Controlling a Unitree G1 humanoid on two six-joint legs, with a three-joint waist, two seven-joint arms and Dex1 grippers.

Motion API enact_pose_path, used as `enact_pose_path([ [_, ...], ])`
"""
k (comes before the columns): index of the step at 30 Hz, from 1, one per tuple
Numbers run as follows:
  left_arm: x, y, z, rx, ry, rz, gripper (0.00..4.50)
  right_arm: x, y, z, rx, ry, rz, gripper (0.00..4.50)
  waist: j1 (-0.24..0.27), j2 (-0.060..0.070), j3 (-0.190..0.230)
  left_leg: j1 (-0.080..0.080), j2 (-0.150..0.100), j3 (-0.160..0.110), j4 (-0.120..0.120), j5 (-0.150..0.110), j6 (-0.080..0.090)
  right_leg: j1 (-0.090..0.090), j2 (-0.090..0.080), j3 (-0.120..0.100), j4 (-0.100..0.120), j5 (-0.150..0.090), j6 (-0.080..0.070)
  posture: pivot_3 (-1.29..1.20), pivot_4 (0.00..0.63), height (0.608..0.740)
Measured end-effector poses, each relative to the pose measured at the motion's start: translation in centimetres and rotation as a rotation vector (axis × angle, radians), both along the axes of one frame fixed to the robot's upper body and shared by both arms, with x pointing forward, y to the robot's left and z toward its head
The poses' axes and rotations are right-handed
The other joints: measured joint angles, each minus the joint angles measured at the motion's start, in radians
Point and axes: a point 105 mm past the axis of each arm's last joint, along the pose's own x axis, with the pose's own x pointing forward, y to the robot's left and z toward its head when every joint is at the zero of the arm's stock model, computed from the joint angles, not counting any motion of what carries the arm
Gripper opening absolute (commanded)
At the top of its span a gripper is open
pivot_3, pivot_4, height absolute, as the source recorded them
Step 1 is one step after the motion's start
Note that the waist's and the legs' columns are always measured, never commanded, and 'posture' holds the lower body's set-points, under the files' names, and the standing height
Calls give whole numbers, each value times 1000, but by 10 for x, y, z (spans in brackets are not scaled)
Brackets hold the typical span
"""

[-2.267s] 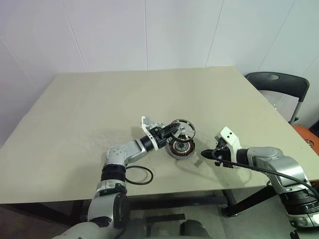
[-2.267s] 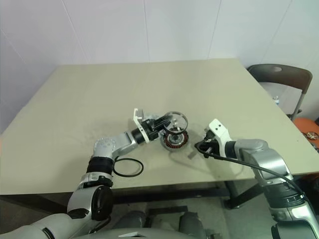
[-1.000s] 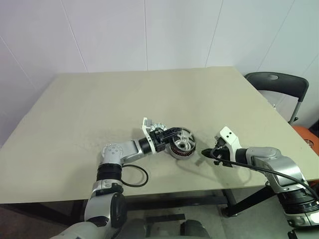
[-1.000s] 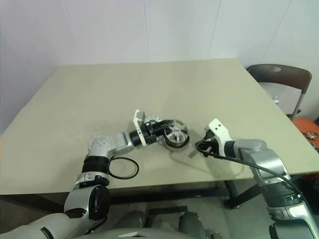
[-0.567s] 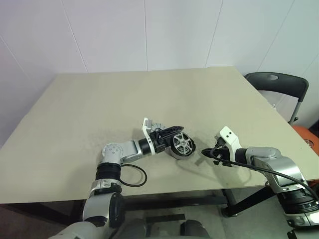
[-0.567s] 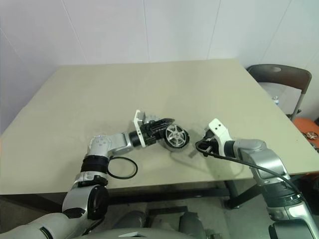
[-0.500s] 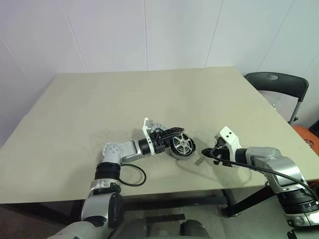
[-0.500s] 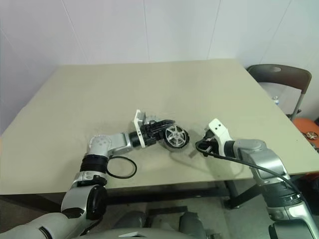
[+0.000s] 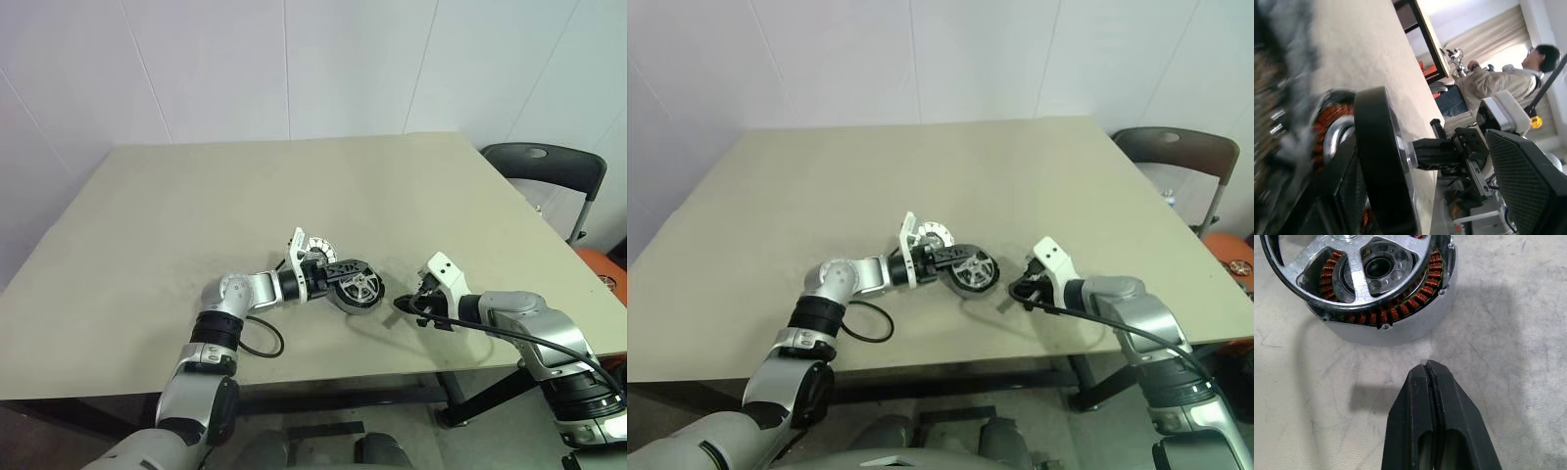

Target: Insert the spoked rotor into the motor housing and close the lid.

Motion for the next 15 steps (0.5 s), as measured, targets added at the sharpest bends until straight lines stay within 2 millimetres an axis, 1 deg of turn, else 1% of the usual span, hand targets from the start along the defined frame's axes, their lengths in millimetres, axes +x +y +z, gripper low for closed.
enact_pose_path([
  [4,-2,-5,-3,37,-46,-27,3798,0,-1,-1,-5,1,-2,0,2,0,0,0,0,0,0,0,0,0,0,0,0,0,0,0,0,740],
  [10,-13,-18,3,91,-166,-125,3798,1,0,-2,-9,5,3,0,1,0,0,5,0,0,0,0,0,5,-1,0,0,0,0,0,0,740],
  [15,-16,-13,-4,161,-215,-148,3798,2,-1,-3,-13,4,-1,0,1,0,0,6,0,0,-1,0,0,6,0,0,0,-3,3,0,0,740],
])
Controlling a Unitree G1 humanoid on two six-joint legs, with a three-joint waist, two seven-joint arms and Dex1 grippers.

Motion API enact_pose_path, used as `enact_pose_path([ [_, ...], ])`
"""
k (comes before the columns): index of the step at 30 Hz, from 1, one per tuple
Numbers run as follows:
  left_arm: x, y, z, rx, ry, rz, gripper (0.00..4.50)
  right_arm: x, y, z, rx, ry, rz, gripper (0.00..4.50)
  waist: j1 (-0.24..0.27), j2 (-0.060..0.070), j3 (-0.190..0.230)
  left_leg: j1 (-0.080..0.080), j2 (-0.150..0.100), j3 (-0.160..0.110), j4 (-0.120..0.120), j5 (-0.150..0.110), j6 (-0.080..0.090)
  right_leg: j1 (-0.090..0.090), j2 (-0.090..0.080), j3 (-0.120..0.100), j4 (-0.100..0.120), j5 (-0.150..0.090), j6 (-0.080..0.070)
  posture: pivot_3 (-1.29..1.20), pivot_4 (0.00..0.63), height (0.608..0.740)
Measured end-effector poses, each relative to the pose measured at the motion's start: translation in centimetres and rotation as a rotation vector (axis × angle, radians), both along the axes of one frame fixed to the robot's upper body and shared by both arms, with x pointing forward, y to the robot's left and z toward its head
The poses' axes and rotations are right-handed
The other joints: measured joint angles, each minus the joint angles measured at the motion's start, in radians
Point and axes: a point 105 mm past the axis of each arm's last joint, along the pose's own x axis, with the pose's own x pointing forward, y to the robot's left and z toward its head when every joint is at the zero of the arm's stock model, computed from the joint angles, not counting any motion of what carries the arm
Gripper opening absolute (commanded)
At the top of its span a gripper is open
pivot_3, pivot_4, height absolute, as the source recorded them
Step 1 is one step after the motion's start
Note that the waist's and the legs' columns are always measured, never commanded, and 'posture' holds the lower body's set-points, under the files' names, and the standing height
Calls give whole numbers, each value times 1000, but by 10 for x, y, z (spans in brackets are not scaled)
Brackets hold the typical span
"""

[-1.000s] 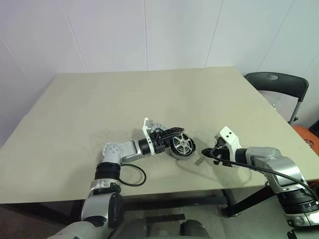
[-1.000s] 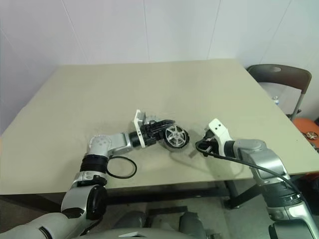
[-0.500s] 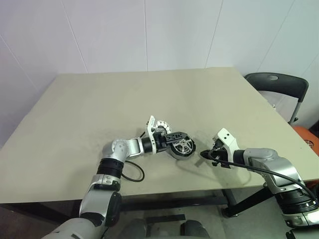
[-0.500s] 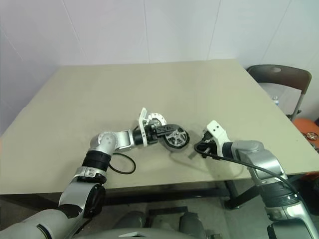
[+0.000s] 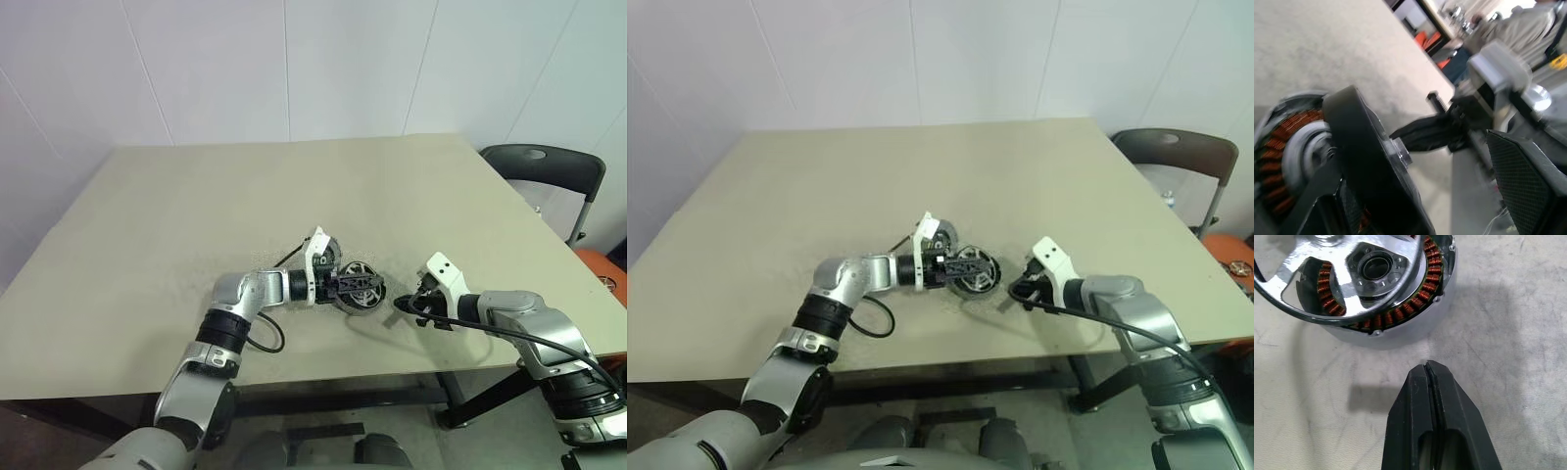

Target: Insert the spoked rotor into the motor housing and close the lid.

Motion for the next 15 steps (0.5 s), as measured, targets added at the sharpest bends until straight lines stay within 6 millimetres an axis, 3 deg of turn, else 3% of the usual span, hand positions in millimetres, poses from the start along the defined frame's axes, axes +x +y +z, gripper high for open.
enact_pose_path([
  [15,-2,7,-13,120,-145,-47,3798,0,-1,-2,-19,-2,1,0,0,0,0,1,0,0,0,0,0,1,0,0,0,0,0,0,0,740],
])
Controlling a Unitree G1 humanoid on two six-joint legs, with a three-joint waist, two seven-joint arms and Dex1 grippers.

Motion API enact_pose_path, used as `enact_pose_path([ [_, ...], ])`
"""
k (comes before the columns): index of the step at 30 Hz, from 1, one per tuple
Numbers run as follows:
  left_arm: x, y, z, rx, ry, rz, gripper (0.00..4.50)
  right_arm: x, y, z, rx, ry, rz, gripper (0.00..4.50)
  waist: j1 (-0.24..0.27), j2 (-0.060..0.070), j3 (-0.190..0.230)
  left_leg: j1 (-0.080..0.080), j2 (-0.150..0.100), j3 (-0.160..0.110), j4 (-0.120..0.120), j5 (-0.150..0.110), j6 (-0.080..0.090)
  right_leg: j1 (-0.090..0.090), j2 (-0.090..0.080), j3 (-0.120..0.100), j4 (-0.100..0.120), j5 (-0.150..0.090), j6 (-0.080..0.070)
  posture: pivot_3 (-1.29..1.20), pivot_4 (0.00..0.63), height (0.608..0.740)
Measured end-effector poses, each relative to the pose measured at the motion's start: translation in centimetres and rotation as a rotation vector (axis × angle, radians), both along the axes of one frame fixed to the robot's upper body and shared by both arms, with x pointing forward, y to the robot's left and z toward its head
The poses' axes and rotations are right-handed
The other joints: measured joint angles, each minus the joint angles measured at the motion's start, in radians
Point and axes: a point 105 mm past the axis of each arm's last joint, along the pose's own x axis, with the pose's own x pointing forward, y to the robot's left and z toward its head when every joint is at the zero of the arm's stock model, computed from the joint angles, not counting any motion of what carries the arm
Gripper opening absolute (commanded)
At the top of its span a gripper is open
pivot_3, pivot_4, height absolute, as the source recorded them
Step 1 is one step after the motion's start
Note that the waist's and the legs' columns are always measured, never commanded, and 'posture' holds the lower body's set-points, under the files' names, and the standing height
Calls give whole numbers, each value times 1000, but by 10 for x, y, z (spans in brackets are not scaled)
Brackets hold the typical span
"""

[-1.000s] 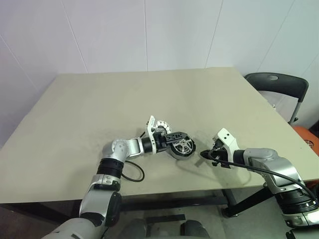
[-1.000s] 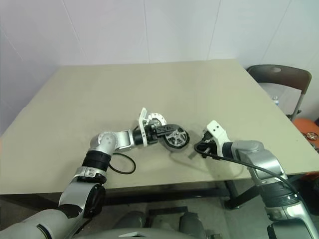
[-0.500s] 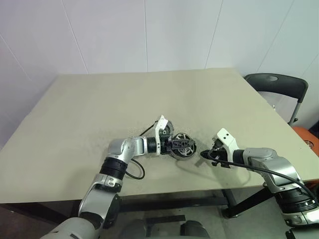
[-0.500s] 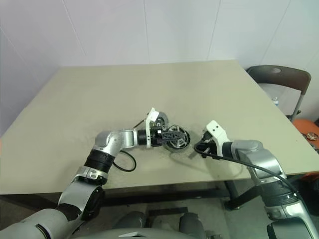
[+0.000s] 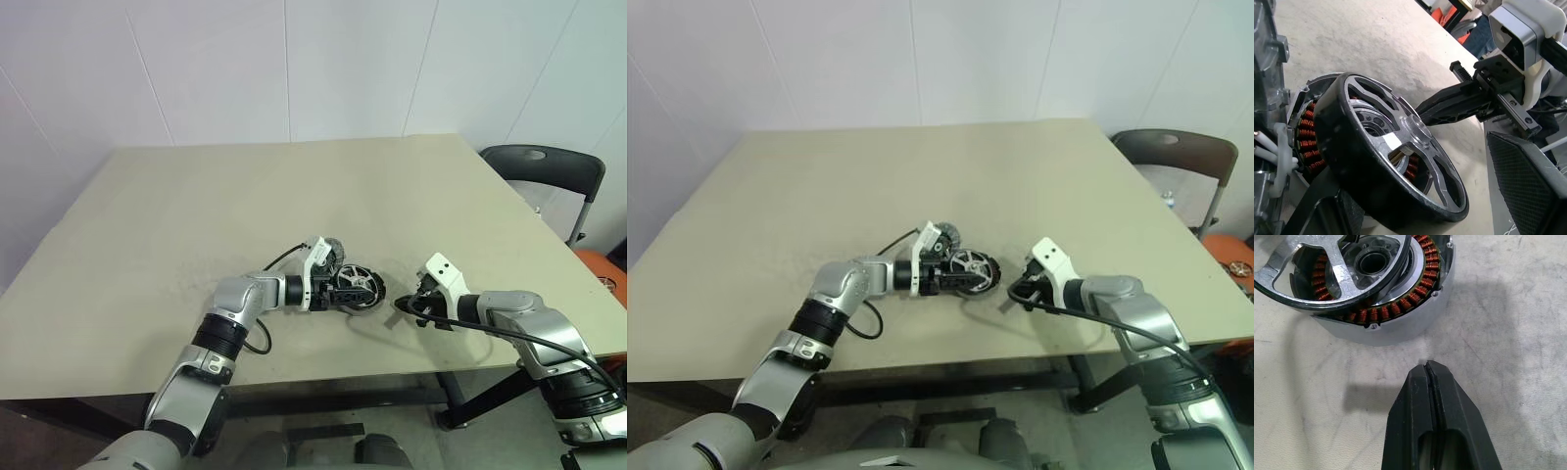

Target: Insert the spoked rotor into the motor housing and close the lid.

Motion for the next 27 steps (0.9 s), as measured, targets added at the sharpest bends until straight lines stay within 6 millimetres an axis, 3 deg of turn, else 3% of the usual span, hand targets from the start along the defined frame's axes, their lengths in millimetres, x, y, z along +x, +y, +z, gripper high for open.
enact_pose_path([
  [14,-14,9,12,80,-314,-188,3798,0,-2,-2,-4,6,-4,0,-2,1,0,-1,0,0,-1,0,0,-2,0,0,0,2,-3,0,0,740],
  [21,-19,17,8,166,-471,-263,3798,0,0,-3,-1,6,0,0,-1,1,0,-1,0,0,0,0,0,-1,0,0,0,-1,-3,0,0,740],
  [27,-25,19,-3,195,-479,-292,3798,1,1,-4,-6,8,7,0,-1,1,0,-1,0,0,0,0,0,-1,0,0,0,-1,-2,0,0,740],
])
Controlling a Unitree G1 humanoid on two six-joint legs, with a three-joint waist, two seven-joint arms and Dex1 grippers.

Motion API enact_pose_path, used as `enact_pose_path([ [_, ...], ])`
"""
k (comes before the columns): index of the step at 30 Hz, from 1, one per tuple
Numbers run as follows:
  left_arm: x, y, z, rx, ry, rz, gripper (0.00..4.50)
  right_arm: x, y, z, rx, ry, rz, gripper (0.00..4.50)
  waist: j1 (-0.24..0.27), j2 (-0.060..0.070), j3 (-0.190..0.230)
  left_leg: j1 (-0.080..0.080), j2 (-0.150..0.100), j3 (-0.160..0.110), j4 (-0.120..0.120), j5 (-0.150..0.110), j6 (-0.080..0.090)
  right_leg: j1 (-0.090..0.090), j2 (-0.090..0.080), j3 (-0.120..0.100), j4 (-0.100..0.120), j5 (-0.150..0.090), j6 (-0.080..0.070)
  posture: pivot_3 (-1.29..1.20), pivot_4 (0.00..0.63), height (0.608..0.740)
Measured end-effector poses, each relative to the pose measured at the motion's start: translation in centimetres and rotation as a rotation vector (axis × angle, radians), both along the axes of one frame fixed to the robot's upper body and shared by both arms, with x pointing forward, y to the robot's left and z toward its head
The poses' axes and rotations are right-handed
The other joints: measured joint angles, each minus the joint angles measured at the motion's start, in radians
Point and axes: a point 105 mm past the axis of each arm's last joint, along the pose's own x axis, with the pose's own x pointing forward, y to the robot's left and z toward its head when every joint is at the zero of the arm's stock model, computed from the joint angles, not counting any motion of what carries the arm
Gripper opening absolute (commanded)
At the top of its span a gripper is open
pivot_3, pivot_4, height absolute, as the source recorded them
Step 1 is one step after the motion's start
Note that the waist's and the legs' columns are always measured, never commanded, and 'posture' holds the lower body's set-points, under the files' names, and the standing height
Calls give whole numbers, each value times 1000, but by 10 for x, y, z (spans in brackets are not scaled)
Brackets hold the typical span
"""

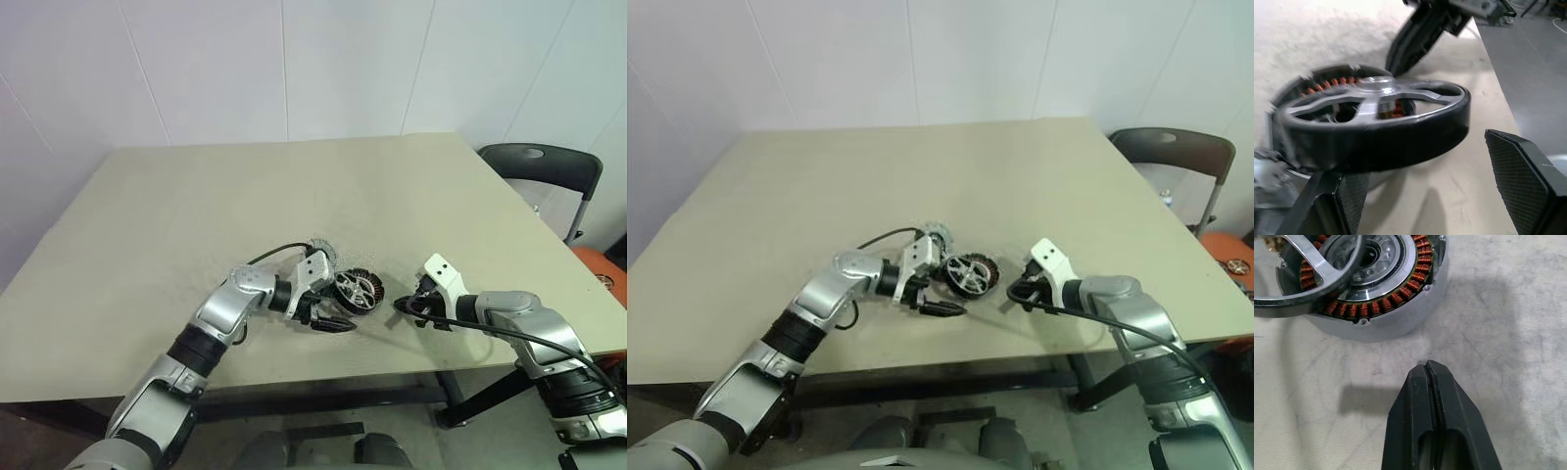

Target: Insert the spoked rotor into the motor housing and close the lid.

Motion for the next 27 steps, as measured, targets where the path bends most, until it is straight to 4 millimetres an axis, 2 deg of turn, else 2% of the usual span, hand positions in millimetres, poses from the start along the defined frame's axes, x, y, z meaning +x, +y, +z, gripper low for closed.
enact_pose_path([
  [7,-1,-4,0,-10,-18,-13,3798,-1,1,-1,-3,4,5,0,0,0,0,0,0,0,0,0,0,0,0,0,0,0,1,0,0,740],
  [8,0,-7,-1,-18,-19,-10,3626,-1,1,-1,-3,4,5,0,1,0,0,0,0,0,0,0,0,0,0,0,0,0,1,0,0,740],
  [11,6,-17,-1,-43,-28,18,2909,0,1,-1,-3,2,6,0,1,0,0,0,0,0,0,0,0,0,0,0,0,1,2,0,0,740],
  [16,24,-24,9,-61,-77,75,1091,0,2,-1,-2,0,6,0,-1,0,0,0,0,0,0,0,0,0,0,0,0,1,2,0,0,740],
  [19,28,-21,2,-43,-68,109,51,0,1,-1,-3,-2,6,0,0,0,0,0,0,0,0,0,0,0,0,0,0,1,2,0,0,740],
  [27,25,-17,-7,18,-78,74,18,0,1,-1,-4,-2,4,0,-1,0,0,1,0,0,0,0,0,0,1,0,1,1,2,0,0,740],
])
